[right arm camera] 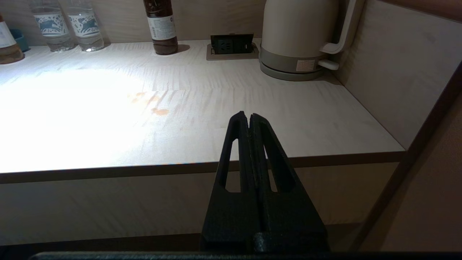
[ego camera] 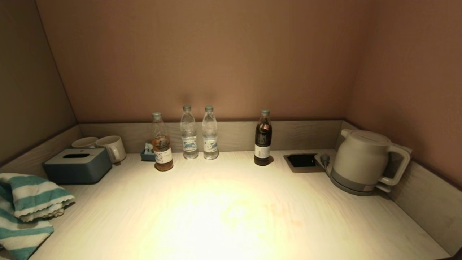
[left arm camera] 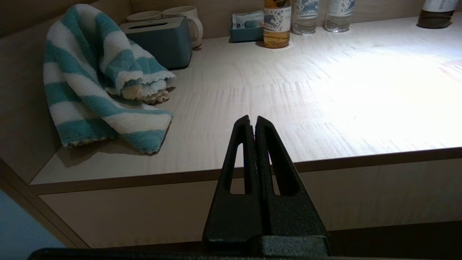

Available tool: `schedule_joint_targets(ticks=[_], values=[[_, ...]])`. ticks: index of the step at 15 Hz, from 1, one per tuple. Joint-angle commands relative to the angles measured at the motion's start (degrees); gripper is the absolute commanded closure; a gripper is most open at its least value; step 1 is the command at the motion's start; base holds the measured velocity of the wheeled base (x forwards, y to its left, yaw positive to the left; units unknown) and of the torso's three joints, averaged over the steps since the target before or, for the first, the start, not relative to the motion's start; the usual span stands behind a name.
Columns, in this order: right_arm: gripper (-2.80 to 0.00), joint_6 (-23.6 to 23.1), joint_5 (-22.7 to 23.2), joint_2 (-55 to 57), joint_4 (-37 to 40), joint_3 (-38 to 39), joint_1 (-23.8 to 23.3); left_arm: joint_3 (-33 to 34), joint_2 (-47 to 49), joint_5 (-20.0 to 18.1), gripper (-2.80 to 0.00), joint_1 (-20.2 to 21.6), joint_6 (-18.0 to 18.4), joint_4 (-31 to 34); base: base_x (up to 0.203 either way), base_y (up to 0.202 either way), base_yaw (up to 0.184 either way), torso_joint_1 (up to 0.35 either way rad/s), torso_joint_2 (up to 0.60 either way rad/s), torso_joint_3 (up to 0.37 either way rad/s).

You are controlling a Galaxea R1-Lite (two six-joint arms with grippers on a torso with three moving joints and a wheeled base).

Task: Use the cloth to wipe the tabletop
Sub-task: Pick up the tablecloth

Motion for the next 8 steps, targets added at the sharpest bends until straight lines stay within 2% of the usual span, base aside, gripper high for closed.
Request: schedule_joint_targets(ticks=[1, 8], values=[[0.0, 0.0, 0.0, 0.0, 0.0, 0.0, 0.0, 0.0, 0.0, 0.0, 0.0, 0.0, 0.2, 0.0, 0.0, 0.0, 0.0, 0.0, 0.0, 0.0], [0.0, 0.0, 0.0, 0.0, 0.0, 0.0, 0.0, 0.0, 0.0, 0.1, 0.0, 0.0, 1.0, 0.0, 0.0, 0.0, 0.0, 0.0, 0.0, 0.0]])
